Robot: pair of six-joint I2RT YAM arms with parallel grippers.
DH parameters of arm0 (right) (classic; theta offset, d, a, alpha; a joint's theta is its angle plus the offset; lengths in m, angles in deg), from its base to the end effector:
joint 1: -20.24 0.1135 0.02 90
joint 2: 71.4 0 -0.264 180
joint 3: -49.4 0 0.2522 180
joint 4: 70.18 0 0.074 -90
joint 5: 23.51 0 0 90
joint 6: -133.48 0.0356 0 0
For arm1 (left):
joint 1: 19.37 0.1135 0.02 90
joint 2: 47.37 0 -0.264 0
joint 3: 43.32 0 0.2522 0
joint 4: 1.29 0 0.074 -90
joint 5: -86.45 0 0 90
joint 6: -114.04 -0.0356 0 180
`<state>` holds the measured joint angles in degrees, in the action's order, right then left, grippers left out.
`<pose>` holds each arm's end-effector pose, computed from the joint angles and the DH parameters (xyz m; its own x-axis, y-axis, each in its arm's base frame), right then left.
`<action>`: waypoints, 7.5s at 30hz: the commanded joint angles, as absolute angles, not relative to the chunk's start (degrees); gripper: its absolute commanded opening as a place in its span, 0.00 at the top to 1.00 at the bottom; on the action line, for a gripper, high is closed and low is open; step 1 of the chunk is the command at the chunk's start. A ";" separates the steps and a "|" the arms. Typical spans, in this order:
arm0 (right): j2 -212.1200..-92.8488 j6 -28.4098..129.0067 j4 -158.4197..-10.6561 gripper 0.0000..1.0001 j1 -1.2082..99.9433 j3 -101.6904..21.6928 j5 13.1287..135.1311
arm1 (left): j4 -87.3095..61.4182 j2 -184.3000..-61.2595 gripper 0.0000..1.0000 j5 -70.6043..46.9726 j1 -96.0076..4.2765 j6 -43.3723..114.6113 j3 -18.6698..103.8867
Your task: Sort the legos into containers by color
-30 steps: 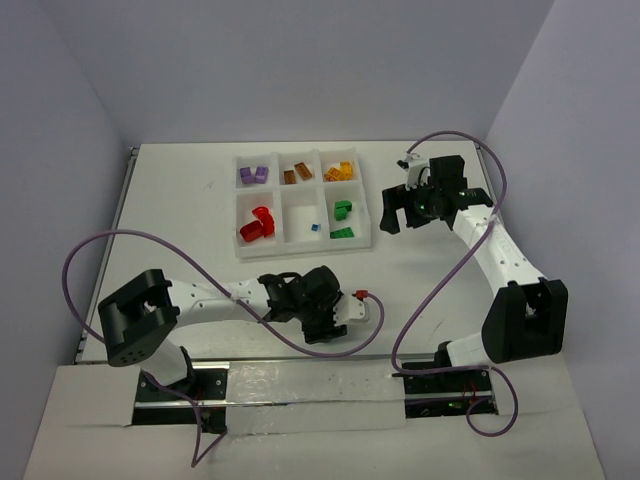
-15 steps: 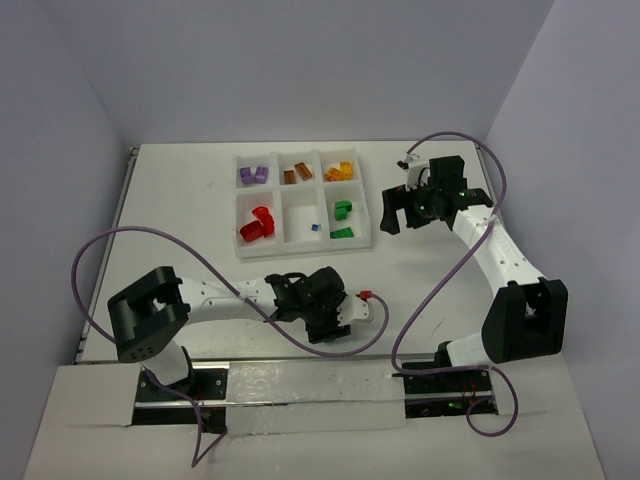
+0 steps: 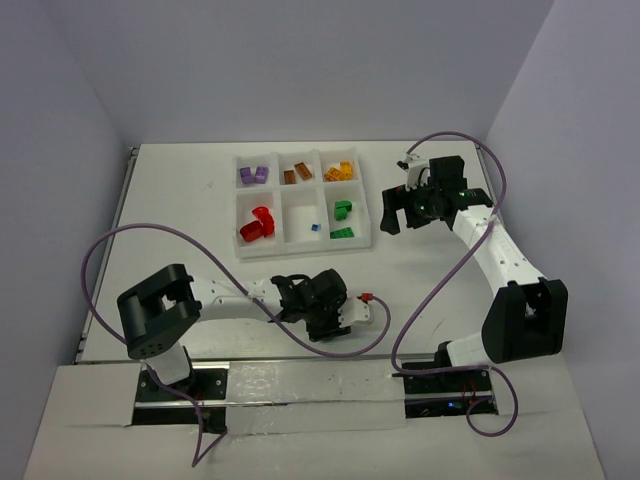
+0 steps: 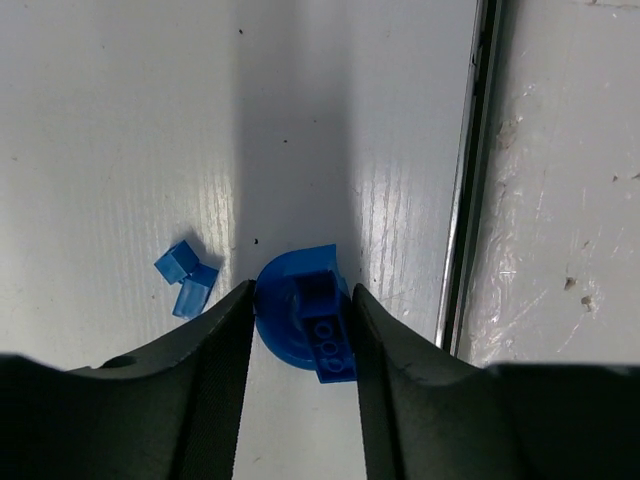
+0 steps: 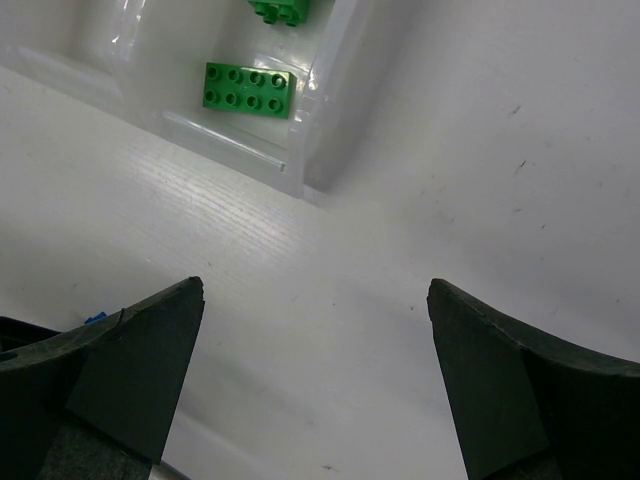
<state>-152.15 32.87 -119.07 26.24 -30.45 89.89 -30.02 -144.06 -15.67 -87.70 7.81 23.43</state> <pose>0.2955 0.0453 0.2886 -0.6819 -0.2416 -0.6904 -0.4848 0.8561 0.1792 0.1134 -0.3056 0.1569 -0.0376 0.8347 -0.5494 0.9993 0.0274 -0.0269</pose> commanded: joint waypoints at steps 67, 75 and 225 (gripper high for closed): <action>-148.19 25.52 -122.17 0.00 28.82 -28.64 91.98 | -34.28 -157.78 0.47 -16.30 -50.48 8.10 62.68; -147.23 23.67 -122.58 0.01 37.55 -27.39 87.84 | -39.32 -152.42 0.38 -19.70 -48.16 11.72 69.84; -144.25 35.14 -107.92 0.00 14.00 -31.57 84.25 | -35.71 -126.60 0.01 -9.59 -17.26 28.33 39.44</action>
